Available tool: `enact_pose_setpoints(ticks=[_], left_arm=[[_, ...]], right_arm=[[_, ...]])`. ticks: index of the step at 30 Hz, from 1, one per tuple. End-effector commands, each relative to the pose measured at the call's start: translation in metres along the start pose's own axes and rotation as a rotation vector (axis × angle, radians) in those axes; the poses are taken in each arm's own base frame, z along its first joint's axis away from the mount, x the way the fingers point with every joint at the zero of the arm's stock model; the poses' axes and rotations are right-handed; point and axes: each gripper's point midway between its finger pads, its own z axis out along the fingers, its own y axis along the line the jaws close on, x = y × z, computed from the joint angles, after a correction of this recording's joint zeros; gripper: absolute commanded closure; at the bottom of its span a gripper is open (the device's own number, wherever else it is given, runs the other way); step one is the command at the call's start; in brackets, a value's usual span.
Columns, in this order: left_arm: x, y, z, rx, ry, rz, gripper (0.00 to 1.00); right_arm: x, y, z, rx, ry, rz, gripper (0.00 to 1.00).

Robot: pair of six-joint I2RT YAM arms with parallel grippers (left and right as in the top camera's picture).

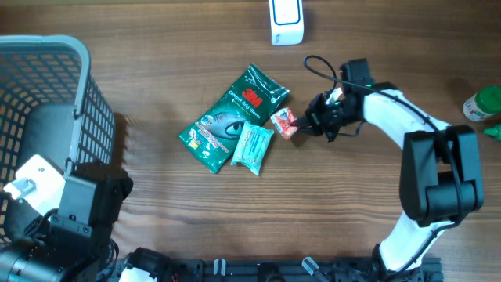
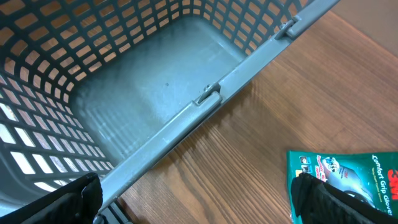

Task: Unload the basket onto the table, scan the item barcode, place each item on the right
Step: 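Reach the right gripper to the red Kleenex pack and grasp it, then lift the Kleenex pack and hold it under the white scanner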

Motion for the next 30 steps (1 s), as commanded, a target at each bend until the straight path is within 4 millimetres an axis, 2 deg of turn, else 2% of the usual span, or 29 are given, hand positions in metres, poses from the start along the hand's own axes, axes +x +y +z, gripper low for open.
enact_pose_setpoints(ticks=[1,5,9,15,17,21,23,24,26,27,28,29,30], left_arm=[[-0.003,0.003,0.0,-0.01,-0.015,-0.02,0.0],[-0.003,0.003,0.0,-0.01,-0.015,-0.02,0.0],[-0.003,0.003,0.0,-0.01,-0.015,-0.02,0.0],[-0.003,0.003,0.0,-0.01,-0.015,-0.02,0.0],[-0.003,0.003,0.0,-0.01,-0.015,-0.02,0.0],[-0.003,0.003,0.0,-0.01,-0.015,-0.02,0.0],[-0.003,0.003,0.0,-0.01,-0.015,-0.02,0.0],[-0.003,0.003,0.0,-0.01,-0.015,-0.02,0.0],[-0.003,0.003,0.0,-0.01,-0.015,-0.02,0.0],[-0.003,0.003,0.0,-0.01,-0.015,-0.02,0.0],[-0.003,0.003,0.0,-0.01,-0.015,-0.02,0.0],[-0.003,0.003,0.0,-0.01,-0.015,-0.02,0.0],[-0.003,0.003,0.0,-0.01,-0.015,-0.02,0.0]], right_arm=[[0.043,0.012,-0.016,-0.191,0.237,-0.086,0.96],[0.075,-0.015,-0.024,-0.076,0.33,0.138,0.96],[0.078,-0.034,-0.024,0.036,0.316,0.18,0.96],[0.08,-0.036,-0.025,0.037,0.321,0.131,0.96],[0.097,-0.039,-0.032,0.055,0.371,0.154,0.96],[0.118,-0.032,-0.049,0.046,0.394,-0.008,0.96],[0.121,-0.031,-0.061,0.115,0.324,-0.057,0.96],[0.118,-0.038,-0.07,0.208,0.244,-0.044,0.96],[0.112,-0.052,-0.102,0.395,0.007,-0.032,0.96],[0.115,-0.046,-0.118,0.394,-0.103,-0.104,0.96],[0.116,-0.03,-0.127,0.336,-0.191,-0.195,0.96],[0.105,-0.001,-0.146,0.244,-0.377,-0.299,0.96],[0.096,0.015,-0.16,0.21,-0.492,-0.368,0.96]])
